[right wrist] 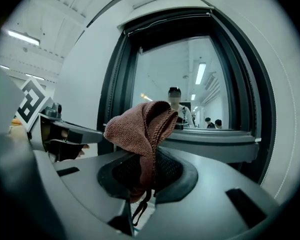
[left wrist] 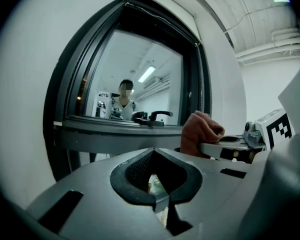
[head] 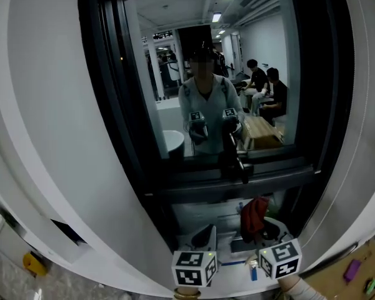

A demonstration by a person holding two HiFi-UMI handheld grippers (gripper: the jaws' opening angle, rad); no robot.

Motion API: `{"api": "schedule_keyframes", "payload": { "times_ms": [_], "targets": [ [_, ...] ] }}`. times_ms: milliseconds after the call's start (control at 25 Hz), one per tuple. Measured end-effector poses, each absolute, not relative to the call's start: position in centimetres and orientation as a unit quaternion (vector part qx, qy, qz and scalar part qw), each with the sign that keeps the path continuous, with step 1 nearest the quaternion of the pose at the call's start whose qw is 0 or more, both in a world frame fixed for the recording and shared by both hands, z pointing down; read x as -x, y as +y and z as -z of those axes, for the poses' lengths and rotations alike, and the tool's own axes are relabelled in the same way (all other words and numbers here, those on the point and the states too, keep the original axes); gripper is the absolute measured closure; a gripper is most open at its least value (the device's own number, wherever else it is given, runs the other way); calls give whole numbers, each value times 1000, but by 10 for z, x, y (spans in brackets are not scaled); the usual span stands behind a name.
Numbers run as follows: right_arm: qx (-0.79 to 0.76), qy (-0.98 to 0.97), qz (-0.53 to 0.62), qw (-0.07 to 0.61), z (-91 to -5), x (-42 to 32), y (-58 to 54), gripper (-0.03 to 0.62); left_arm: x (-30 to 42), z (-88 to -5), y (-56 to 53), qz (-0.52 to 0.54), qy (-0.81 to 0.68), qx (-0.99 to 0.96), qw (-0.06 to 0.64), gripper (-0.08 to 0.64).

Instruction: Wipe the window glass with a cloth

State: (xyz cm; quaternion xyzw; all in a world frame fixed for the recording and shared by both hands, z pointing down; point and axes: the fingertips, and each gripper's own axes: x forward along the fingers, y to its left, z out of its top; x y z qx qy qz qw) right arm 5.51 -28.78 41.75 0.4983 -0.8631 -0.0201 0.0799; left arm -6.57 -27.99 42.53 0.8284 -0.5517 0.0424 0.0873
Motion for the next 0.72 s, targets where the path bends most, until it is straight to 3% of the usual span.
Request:
{"api": "schedule_keyframes", "payload": {
  "times_ms": [720],
  "targets": [
    [-466,-881,11,77,-444,-42,-234,541,65,-444,-252,-45,-551,-829,92,555]
  ]
}}
